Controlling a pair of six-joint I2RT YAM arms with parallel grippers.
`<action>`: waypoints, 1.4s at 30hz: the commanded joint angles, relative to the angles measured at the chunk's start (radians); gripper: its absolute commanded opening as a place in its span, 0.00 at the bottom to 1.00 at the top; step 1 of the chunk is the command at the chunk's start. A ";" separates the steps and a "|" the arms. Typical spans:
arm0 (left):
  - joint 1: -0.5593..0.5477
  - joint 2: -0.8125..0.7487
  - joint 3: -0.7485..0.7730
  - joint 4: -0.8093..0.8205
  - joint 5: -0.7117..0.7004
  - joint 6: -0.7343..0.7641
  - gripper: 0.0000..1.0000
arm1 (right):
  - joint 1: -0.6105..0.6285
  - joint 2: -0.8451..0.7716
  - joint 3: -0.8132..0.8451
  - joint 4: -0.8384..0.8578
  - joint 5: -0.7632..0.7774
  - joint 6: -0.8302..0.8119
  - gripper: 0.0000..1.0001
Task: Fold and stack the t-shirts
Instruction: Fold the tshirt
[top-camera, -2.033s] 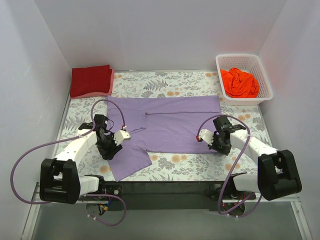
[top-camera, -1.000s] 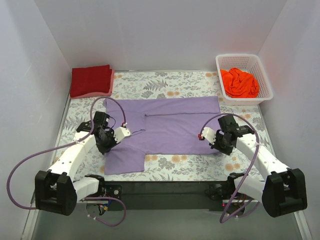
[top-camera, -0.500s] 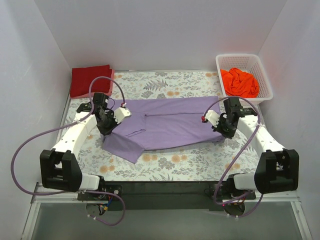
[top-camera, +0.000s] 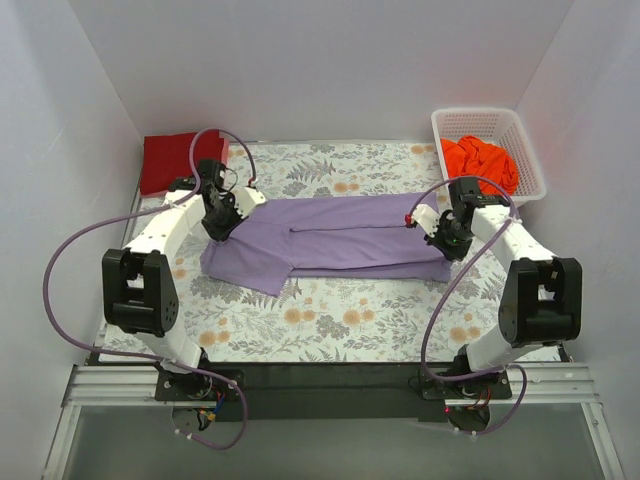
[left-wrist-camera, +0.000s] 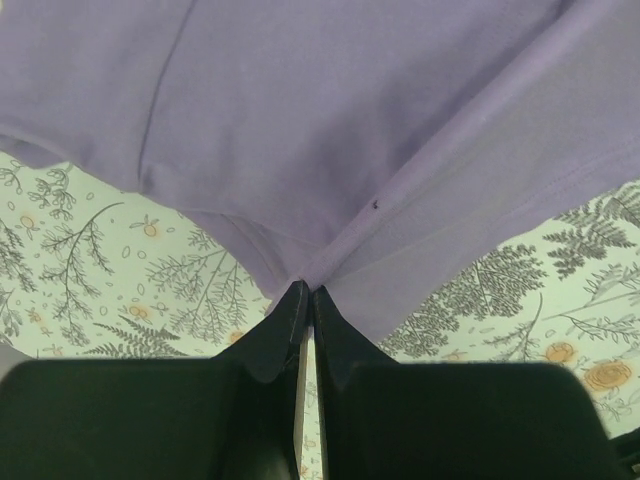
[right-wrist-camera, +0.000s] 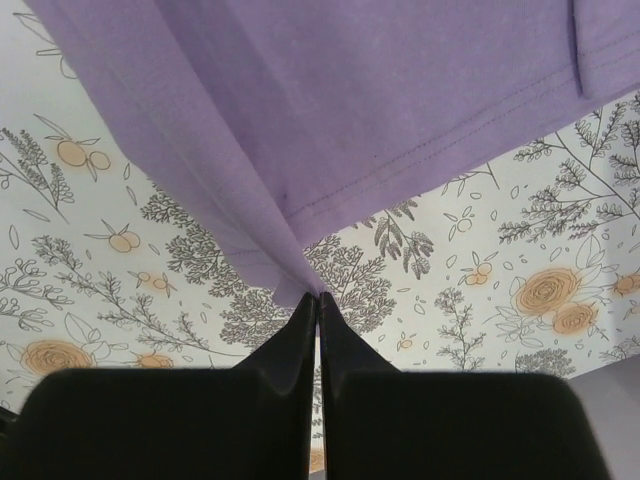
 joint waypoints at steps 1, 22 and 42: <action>0.006 0.013 0.061 0.022 -0.014 0.007 0.00 | -0.010 0.040 0.058 0.021 -0.004 -0.065 0.01; 0.024 0.162 0.186 0.051 -0.026 0.007 0.00 | -0.030 0.221 0.213 0.049 0.011 -0.083 0.01; 0.037 0.228 0.250 0.054 -0.021 0.005 0.00 | -0.027 0.304 0.322 0.046 0.008 -0.076 0.01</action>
